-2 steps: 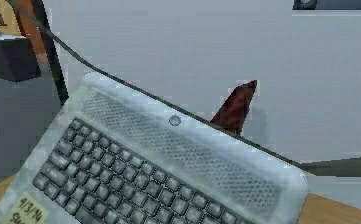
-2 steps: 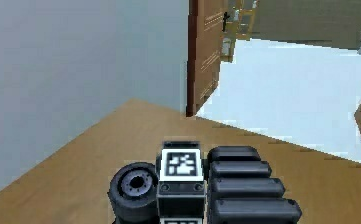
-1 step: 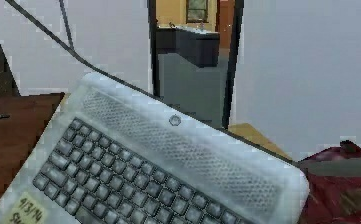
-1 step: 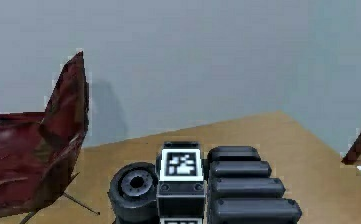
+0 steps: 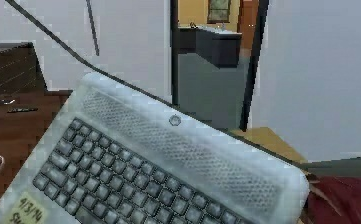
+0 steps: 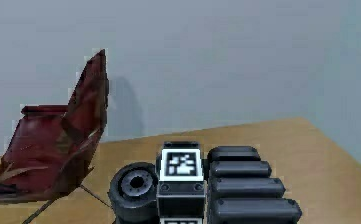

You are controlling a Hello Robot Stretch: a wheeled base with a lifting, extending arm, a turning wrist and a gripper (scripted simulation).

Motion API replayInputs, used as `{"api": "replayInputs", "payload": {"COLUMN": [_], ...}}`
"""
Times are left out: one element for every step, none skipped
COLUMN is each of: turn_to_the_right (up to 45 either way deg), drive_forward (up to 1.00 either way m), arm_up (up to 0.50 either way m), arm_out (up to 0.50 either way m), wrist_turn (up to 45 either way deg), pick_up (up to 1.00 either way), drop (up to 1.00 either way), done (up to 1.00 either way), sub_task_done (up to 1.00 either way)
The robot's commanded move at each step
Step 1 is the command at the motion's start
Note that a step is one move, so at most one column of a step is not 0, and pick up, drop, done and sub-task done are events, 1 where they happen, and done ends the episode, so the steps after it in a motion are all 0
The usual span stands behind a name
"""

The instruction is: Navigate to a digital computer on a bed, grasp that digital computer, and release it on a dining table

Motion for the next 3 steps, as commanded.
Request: {"api": "replayInputs", "payload": {"turn_to_the_right": [0.0,-12.0,0.0], "drive_forward": [0.90,0.00,0.60], "arm_up": [0.00,0.00,0.00], "arm_out": [0.00,0.00,0.00], "wrist_turn": [0.0,0.0,0.0], "pick_up": [0.00,0.00,0.00], "drop": [0.00,0.00,0.00], "done": [0.00,0.00,0.00], "sub_task_done": [0.00,0.00,0.00]}}
